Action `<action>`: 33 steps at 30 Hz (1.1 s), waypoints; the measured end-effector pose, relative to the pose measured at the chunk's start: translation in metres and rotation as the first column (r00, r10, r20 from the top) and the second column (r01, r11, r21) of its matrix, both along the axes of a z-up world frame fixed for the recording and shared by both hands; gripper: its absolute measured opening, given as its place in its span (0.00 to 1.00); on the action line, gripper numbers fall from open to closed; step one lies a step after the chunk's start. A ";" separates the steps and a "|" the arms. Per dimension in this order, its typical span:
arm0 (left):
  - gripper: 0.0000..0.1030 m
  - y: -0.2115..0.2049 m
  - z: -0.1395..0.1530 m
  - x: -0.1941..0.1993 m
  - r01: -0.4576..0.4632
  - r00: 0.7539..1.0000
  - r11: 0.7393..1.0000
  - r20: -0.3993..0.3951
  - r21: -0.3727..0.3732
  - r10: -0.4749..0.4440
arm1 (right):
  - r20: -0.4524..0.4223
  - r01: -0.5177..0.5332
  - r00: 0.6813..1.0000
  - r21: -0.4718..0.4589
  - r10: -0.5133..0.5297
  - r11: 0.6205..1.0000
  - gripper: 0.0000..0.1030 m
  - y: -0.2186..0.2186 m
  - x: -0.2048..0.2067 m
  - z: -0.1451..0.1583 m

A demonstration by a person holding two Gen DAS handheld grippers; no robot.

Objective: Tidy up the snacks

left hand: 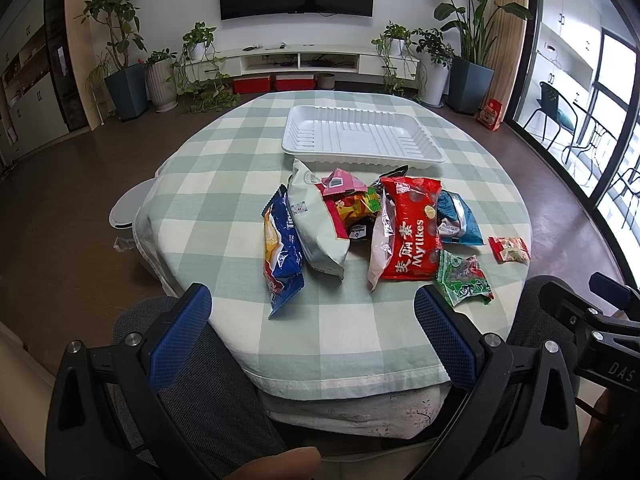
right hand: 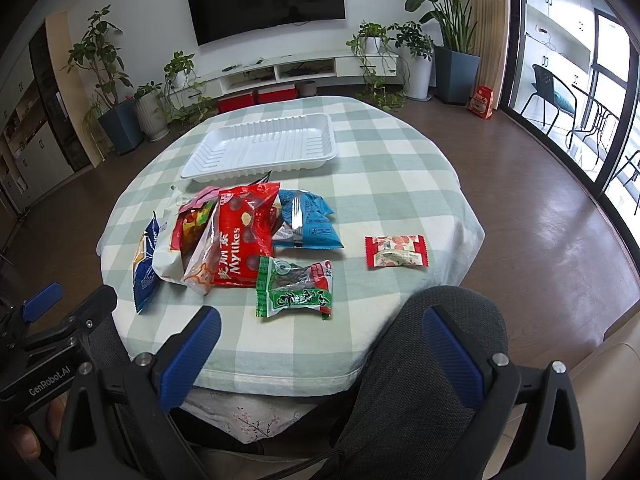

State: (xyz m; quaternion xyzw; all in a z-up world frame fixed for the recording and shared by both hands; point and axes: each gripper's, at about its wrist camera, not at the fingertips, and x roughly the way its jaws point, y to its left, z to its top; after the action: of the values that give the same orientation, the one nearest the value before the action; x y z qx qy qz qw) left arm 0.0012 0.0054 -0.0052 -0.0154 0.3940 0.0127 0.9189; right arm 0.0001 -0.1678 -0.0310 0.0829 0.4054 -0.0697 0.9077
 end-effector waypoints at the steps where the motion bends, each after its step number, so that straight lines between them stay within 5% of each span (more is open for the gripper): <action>1: 1.00 0.000 0.000 0.000 0.001 1.000 1.000 0.000 -0.001 -0.001 | -0.001 0.000 1.000 0.000 0.000 1.000 1.00 0.000 0.000 0.000; 33: 1.00 0.000 -0.005 0.001 0.014 1.000 1.000 -0.010 -0.025 -0.015 | -0.008 -0.006 1.000 0.005 0.006 1.000 1.00 0.000 0.000 -0.003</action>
State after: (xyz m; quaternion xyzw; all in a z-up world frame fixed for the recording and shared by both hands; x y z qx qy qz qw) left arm 0.0019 0.0059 -0.0106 -0.0239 0.3987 0.0011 0.9168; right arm 0.0000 -0.1680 -0.0335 0.0836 0.4095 -0.0665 0.9060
